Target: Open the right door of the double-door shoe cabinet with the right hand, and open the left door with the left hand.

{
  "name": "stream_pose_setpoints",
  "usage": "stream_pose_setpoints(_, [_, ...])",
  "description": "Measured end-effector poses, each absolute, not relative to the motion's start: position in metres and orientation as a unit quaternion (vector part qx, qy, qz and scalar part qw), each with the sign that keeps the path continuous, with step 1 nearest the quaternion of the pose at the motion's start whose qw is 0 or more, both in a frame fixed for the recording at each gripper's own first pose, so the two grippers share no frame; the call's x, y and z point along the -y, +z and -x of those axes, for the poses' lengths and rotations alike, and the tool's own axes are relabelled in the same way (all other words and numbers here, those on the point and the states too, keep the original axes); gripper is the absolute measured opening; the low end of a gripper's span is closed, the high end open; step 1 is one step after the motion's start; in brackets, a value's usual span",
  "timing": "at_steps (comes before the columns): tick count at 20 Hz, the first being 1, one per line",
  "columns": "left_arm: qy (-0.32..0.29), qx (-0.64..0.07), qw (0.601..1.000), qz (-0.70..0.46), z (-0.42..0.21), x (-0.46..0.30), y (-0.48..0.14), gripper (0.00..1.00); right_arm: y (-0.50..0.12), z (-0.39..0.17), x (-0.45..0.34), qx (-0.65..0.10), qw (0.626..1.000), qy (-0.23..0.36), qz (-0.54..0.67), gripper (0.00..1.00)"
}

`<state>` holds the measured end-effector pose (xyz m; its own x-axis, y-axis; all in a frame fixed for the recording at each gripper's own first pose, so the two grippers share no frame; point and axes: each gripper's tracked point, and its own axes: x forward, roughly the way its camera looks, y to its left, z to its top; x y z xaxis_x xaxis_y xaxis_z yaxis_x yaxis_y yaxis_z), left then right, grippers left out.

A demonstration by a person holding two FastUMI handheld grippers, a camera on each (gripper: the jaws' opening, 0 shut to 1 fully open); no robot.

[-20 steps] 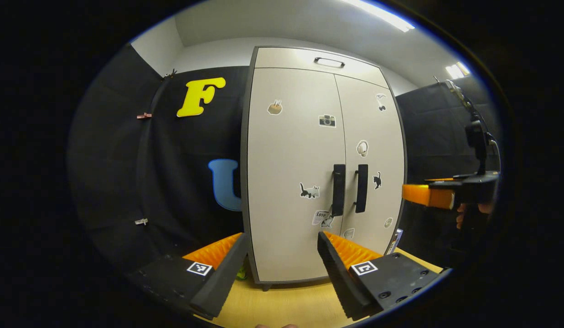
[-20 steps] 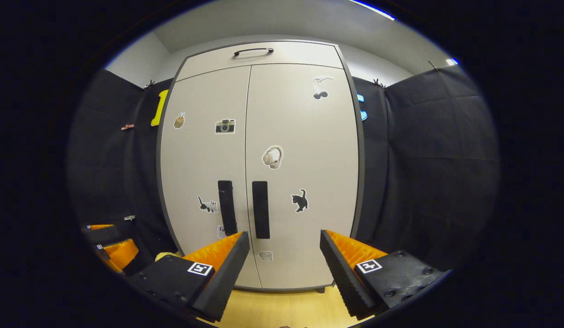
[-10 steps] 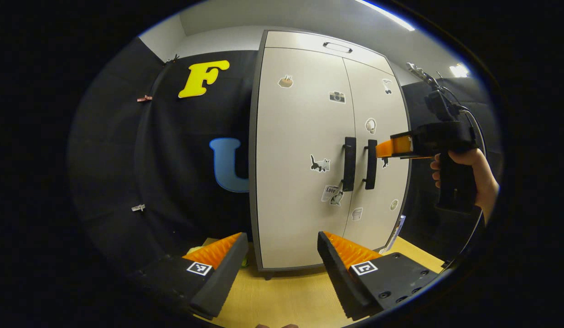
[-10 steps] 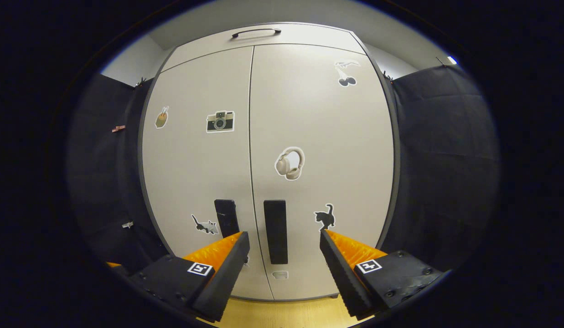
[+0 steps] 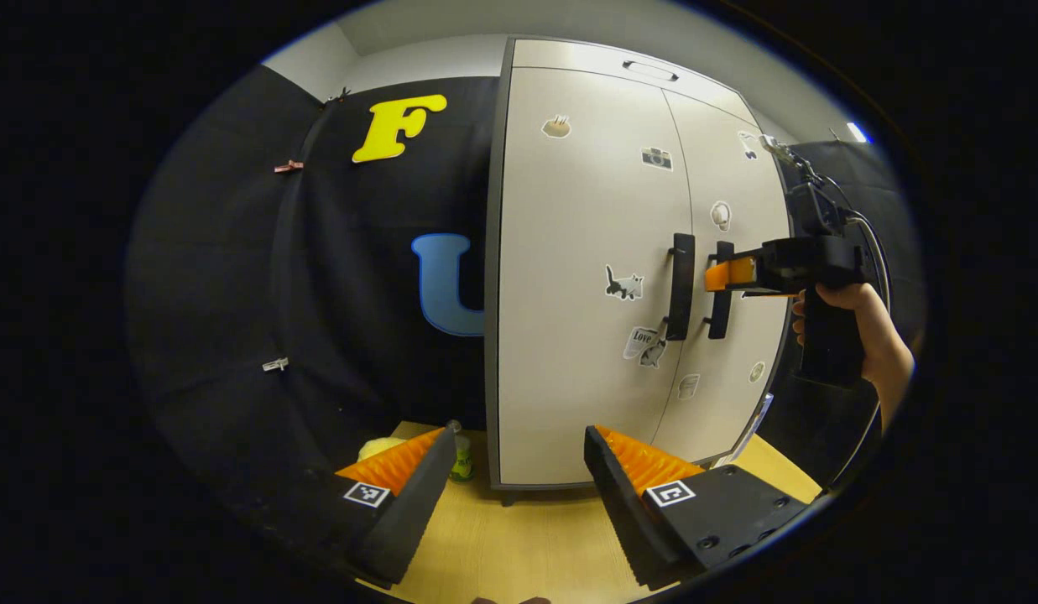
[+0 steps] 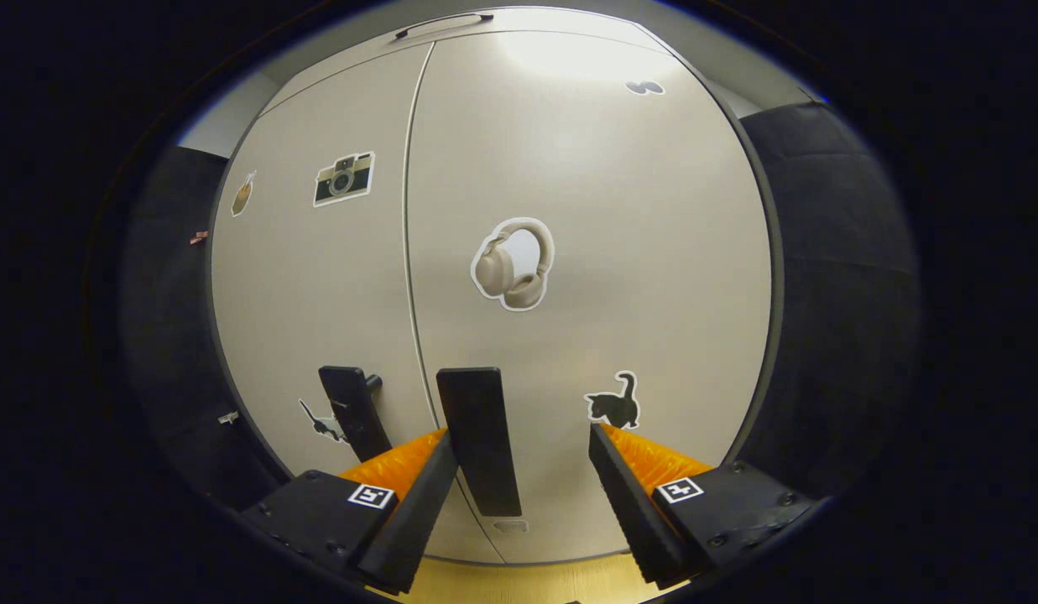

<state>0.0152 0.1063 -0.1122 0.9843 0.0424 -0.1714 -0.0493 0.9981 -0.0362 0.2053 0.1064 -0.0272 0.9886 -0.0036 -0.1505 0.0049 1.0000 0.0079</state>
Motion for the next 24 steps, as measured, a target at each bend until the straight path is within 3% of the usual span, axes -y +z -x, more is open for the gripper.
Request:
stream_pose_setpoints(1, [0.027, -0.088, 0.995, 0.022, -0.015, -0.108, -0.115, 0.95, -0.028, -0.208, -0.111, -0.075, 0.997, 0.005, -0.008, 0.97])
stream_pose_setpoints(3, [0.033, -0.091, 0.995, 0.024, -0.014, -0.110, -0.117, 0.95, -0.031, -0.210, -0.120, -0.080, 0.997, 0.016, -0.017, 0.78])
stream_pose_setpoints(4, [0.035, -0.091, 0.995, 0.026, -0.013, -0.111, -0.118, 0.95, -0.033, -0.212, -0.123, -0.085, 0.996, 0.019, -0.013, 0.61])
stream_pose_setpoints(6, [0.037, -0.090, 0.995, 0.029, -0.011, -0.113, -0.117, 0.95, -0.038, -0.212, -0.127, -0.093, 0.996, 0.018, -0.002, 0.48])
stream_pose_setpoints(7, [0.038, -0.090, 0.995, 0.030, -0.010, -0.113, -0.118, 0.95, -0.040, -0.213, -0.127, -0.091, 0.996, 0.018, 0.001, 0.47])
stream_pose_setpoints(8, [0.038, -0.090, 0.995, 0.030, -0.008, -0.113, -0.119, 0.95, -0.036, -0.211, -0.127, -0.091, 0.996, 0.019, 0.002, 0.36])
stream_pose_setpoints(11, [0.033, -0.092, 0.995, 0.031, -0.004, -0.110, -0.121, 0.95, -0.037, -0.212, -0.127, -0.094, 0.995, 0.025, -0.004, 0.35])
stream_pose_setpoints(15, [0.025, -0.091, 0.995, 0.028, 0.002, -0.107, -0.119, 0.95, -0.037, -0.208, -0.127, -0.093, 0.995, 0.034, -0.014, 0.28])
stream_pose_setpoints(16, [0.024, -0.090, 0.995, 0.026, 0.003, -0.106, -0.119, 0.95, -0.038, -0.207, -0.127, -0.094, 0.995, 0.039, -0.011, 0.22])
stream_pose_setpoints(24, [-0.006, -0.087, 0.996, 0.025, -0.006, -0.084, -0.113, 0.95, -0.034, -0.166, -0.117, -0.081, 0.995, 0.060, -0.022, 0.22])
